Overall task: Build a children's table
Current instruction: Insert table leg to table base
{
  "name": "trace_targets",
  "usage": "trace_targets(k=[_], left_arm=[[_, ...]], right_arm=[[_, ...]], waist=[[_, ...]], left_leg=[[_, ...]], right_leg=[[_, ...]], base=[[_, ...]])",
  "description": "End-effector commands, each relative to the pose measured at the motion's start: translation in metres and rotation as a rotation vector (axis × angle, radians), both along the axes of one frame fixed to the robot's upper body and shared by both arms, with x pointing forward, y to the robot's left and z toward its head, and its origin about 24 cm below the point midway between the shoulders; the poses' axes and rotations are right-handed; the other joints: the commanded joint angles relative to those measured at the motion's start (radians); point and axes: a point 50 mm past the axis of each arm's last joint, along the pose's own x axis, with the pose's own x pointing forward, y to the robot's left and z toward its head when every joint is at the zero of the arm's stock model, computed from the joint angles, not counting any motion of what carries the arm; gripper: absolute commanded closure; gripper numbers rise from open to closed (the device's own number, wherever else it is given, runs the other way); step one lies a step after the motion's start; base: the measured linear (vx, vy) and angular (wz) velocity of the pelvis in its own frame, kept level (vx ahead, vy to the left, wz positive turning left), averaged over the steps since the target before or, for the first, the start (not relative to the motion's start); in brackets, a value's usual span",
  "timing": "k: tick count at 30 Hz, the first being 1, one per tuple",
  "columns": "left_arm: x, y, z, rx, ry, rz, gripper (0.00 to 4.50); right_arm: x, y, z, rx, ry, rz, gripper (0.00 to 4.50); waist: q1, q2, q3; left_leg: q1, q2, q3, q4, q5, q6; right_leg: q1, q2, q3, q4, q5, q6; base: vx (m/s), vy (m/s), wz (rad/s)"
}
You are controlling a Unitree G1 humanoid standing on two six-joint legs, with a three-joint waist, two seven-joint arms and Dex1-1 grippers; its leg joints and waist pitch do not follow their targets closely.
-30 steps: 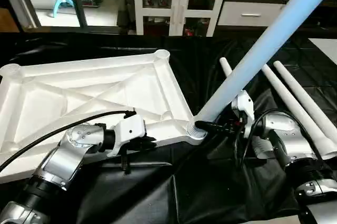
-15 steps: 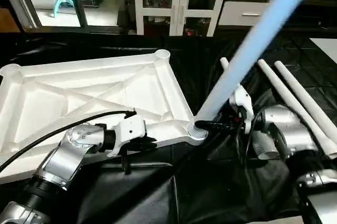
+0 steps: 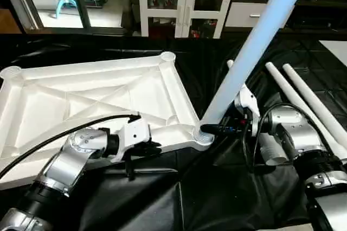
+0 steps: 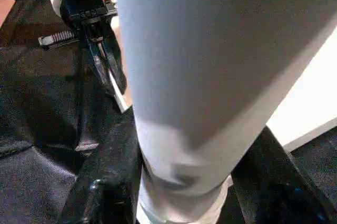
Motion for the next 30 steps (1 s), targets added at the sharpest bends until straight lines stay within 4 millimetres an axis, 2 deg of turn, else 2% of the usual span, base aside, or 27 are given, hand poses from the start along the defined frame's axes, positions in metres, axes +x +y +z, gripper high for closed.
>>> trace_targets(k=[1,4,7,8,12,13,14,15,17,18,20,22,24,29,30], left_arm=[[-0.006,-0.012,-0.003,-0.009,0.018,-0.061,4.50],[-0.007,-0.014,-0.005,-0.006,0.021,-0.058,4.50],[-0.007,-0.015,-0.006,-0.003,0.022,-0.058,4.50],[-0.007,-0.017,-0.007,-0.001,0.026,-0.060,4.50],[0.004,-0.029,-0.008,0.033,0.015,0.000,4.50],[0.006,-0.030,-0.008,0.032,0.013,0.019,4.50],[0.011,-0.035,-0.009,0.027,0.006,0.069,4.50],[0.021,-0.045,-0.009,0.003,0.000,0.176,4.50],[0.026,-0.051,-0.009,-0.008,-0.003,0.255,4.50],[0.031,-0.055,-0.010,-0.019,0.005,0.337,4.50],[0.035,-0.059,-0.011,-0.026,0.013,0.408,4.50],[0.039,-0.062,-0.011,-0.023,0.020,0.470,4.50],[0.041,-0.064,-0.010,-0.013,0.008,0.508,4.50],[0.051,-0.072,-0.005,0.004,-0.036,0.601,4.50],[0.051,-0.072,-0.005,0.007,-0.036,0.610,4.50]], right_arm=[[-0.056,-0.008,-0.092,-0.313,0.394,0.086,2.62],[-0.059,-0.002,-0.100,-0.286,0.360,0.006,2.62],[-0.061,0.001,-0.103,-0.271,0.351,-0.034,2.62],[-0.064,0.003,-0.107,-0.272,0.353,-0.053,2.62],[-0.069,0.010,-0.120,-0.306,0.349,-0.174,2.62],[-0.068,0.012,-0.121,-0.303,0.344,-0.197,2.62],[-0.065,0.015,-0.123,-0.293,0.333,-0.261,2.62],[-0.054,0.021,-0.123,-0.262,0.282,-0.459,2.62],[-0.047,0.023,-0.123,-0.236,0.281,-0.579,2.62],[-0.042,0.026,-0.122,-0.210,0.291,-0.684,2.62],[-0.039,0.030,-0.123,-0.187,0.315,-0.761,2.62],[-0.037,0.035,-0.123,-0.164,0.334,-0.838,2.62],[-0.036,0.039,-0.123,-0.153,0.347,-0.880,2.62],[-0.036,0.054,-0.128,-0.112,0.447,-1.092,2.62],[-0.036,0.055,-0.128,-0.107,0.465,-1.112,2.62]], waist=[[-0.003,0.013,0.006],[-0.006,0.016,0.007],[-0.013,0.012,0.011],[-0.014,0.019,0.014],[-0.020,0.014,0.020],[-0.019,0.014,0.022],[-0.019,0.011,0.020],[-0.020,0.014,0.027],[-0.025,0.013,0.027],[-0.029,0.013,0.022],[-0.033,0.014,0.023],[-0.037,0.012,0.025],[-0.042,0.014,0.022],[-0.045,0.017,0.018],[-0.049,0.017,0.017]], left_leg=[[0.003,0.076,-0.035,-0.083,-0.370,0.008],[0.003,0.075,-0.036,-0.086,-0.392,-0.001],[0.000,0.074,-0.045,-0.089,-0.446,-0.014],[0.003,0.074,-0.049,-0.091,-0.467,-0.022],[0.010,0.071,-0.060,-0.094,-0.557,-0.037],[0.019,0.071,-0.062,-0.093,-0.581,-0.045],[0.023,0.070,-0.061,-0.091,-0.580,-0.046],[0.023,0.068,-0.065,-0.094,-0.608,-0.056],[0.024,0.064,-0.070,-0.093,-0.631,-0.063],[0.015,0.063,-0.080,-0.097,-0.639,-0.063],[0.011,0.062,-0.081,-0.099,-0.648,-0.063],[0.015,0.058,-0.079,-0.097,-0.667,-0.048],[0.005,0.059,-0.084,-0.102,-0.656,-0.046],[-0.001,0.059,-0.080,-0.104,-0.620,-0.053],[-0.011,0.061,-0.083,-0.107,-0.610,-0.058]], right_leg=[[-0.017,-0.081,0.047,-0.083,-0.278,-0.228],[-0.020,-0.082,0.047,-0.087,-0.303,-0.216],[-0.025,-0.085,0.049,-0.094,-0.407,-0.177],[-0.030,-0.084,0.050,-0.096,-0.437,-0.166],[-0.044,-0.084,0.051,-0.110,-0.588,-0.110],[-0.055,-0.084,0.052,-0.117,-0.637,-0.090],[-0.056,-0.084,0.053,-0.120,-0.644,-0.083],[-0.062,-0.081,0.049,-0.122,-0.676,-0.067],[-0.065,-0.083,0.046,-0.125,-0.715,-0.050],[-0.057,-0.086,0.041,-0.124,-0.706,-0.036],[-0.059,-0.083,0.041,-0.121,-0.669,-0.042],[-0.067,-0.082,0.042,-0.127,-0.669,-0.040],[-0.060,-0.084,0.041,-0.125,-0.623,-0.040],[-0.057,-0.083,0.045,-0.120,-0.512,-0.060],[-0.050,-0.084,0.042,-0.115,-0.469,-0.067]], base=[[0.000,0.000,0.00],[0.000,0.000,0.00],[0.000,0.000,0.00],[0.000,0.000,0.00],[0.000,0.000,0.00],[0.000,0.000,0.00],[0.000,0.000,0.00],[0.000,0.000,0.00],[-0.028,0.009,-0.02],[-0.052,0.029,-0.11],[-0.033,0.024,-0.07],[0.000,0.000,0.00],[0.000,0.000,0.00],[0.000,0.000,0.00],[0.000,0.000,0.00]])
